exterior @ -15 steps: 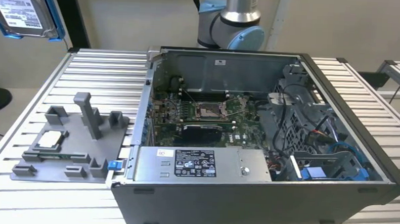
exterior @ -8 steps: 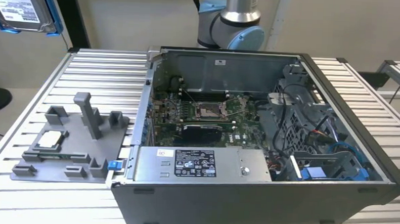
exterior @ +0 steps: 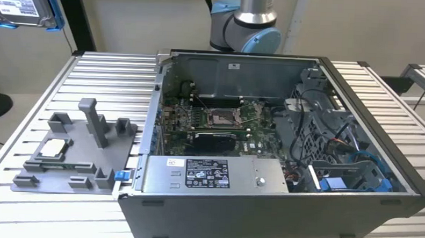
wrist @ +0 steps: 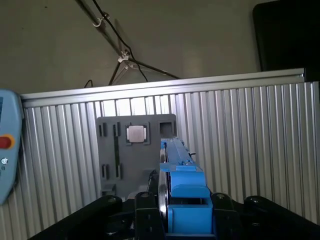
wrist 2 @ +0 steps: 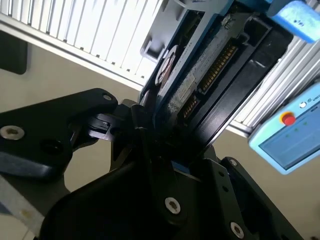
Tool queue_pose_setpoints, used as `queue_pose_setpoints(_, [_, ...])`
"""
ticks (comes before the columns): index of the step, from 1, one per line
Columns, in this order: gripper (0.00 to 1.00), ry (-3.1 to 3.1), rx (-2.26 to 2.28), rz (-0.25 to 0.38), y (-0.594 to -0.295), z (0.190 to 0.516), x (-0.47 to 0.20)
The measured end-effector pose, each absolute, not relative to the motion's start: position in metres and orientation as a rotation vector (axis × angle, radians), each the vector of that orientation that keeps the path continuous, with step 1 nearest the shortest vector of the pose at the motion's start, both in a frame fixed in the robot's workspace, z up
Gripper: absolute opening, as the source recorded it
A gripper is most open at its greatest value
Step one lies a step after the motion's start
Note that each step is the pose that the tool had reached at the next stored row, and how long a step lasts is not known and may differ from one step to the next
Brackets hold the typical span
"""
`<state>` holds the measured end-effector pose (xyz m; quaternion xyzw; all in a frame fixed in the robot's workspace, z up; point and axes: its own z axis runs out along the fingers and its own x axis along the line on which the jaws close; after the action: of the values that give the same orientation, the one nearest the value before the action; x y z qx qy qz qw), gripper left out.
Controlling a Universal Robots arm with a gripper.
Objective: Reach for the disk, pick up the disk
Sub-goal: 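Pick up the disk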
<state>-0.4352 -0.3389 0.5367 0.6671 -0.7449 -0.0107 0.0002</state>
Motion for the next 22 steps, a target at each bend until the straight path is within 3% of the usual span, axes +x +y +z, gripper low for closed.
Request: queue_pose_setpoints(22, [0.0,-2.34,2.095,-0.034,-0.339,0.572,-0.435])
